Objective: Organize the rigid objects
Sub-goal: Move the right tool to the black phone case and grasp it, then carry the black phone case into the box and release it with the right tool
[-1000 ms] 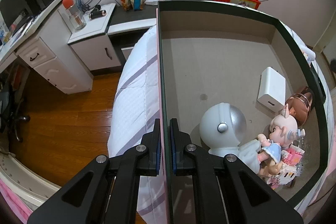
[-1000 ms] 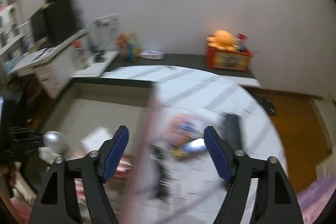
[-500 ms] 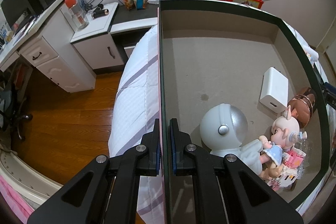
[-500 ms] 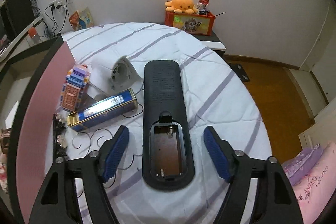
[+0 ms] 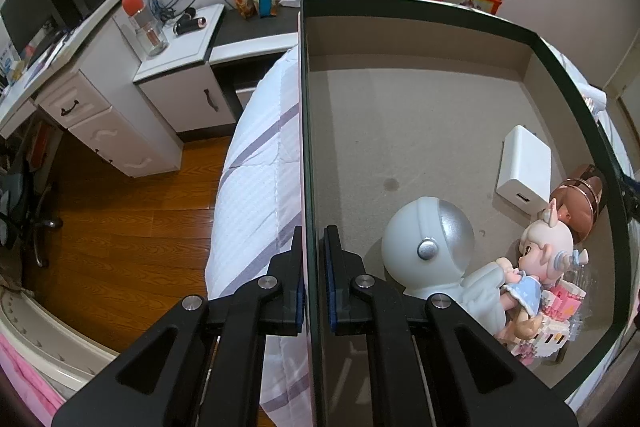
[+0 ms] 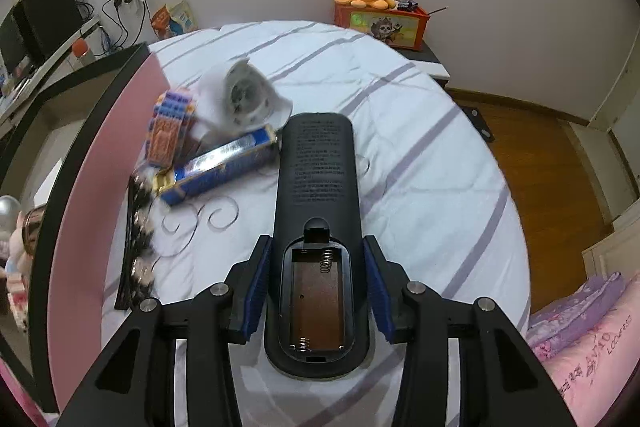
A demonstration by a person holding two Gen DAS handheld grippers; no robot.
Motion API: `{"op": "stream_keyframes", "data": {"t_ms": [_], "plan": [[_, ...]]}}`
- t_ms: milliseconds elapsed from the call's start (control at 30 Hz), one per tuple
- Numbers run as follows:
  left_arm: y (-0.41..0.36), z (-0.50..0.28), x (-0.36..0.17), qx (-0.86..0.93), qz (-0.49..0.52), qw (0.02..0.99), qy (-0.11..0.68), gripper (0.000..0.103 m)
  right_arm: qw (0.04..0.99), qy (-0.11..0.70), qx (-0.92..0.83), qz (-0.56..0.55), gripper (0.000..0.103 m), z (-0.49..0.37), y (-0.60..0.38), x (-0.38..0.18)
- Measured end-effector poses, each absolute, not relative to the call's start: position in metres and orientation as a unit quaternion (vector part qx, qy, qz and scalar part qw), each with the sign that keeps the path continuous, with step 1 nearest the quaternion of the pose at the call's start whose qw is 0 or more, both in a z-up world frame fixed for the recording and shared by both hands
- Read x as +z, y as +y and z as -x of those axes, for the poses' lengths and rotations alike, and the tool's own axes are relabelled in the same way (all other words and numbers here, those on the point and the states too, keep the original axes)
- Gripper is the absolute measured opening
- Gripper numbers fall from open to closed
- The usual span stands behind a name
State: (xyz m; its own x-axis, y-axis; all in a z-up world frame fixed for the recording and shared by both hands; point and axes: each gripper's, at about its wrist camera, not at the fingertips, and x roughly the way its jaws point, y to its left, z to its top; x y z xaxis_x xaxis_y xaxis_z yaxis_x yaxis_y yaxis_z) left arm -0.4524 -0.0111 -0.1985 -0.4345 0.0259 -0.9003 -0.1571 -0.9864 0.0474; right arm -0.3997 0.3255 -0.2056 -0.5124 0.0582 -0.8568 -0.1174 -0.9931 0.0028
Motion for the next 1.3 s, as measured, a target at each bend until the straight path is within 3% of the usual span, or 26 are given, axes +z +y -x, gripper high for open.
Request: {"op": "stream_keyframes", "data": {"t_ms": [167, 267, 333, 800, 1067, 1300], "plan": [[-0.011, 0.452, -0.199, 0.845, 0.529, 0.055, 0.065, 0.006, 0.056, 0.040, 0.873, 0.483, 0.056, 0.413, 0.330, -0.207], [-0.011, 0.451, -0.199, 0.844, 0.529, 0.055, 0.065, 0.006, 0.056, 0.026, 0.876, 0.479, 0.054, 0.418, 0.326, -0.209], [-0.012, 0.451, -0.198, 0.845, 0.529, 0.056, 0.064, 0.006, 0.052, 0.030, 0.877, 0.477, 0.044, 0.418, 0.327, -0.209], [-0.012, 0.451, -0.199, 0.845, 0.528, 0.059, 0.063, 0.006, 0.045, 0.018, 0.910, 0.412, 0.044, 0.400, 0.300, -0.147], [-0.013, 0.453, -0.198, 0.845, 0.529, 0.062, 0.059, 0.006, -0.018, -0.010, 0.927, 0.374, 0.044, 0.405, 0.238, -0.111], [-0.015, 0.453, -0.198, 0.844, 0.528, 0.067, 0.057, 0.006, -0.093, -0.032, 0.916, 0.389, 0.045, 0.421, 0.170, -0.114]]}}
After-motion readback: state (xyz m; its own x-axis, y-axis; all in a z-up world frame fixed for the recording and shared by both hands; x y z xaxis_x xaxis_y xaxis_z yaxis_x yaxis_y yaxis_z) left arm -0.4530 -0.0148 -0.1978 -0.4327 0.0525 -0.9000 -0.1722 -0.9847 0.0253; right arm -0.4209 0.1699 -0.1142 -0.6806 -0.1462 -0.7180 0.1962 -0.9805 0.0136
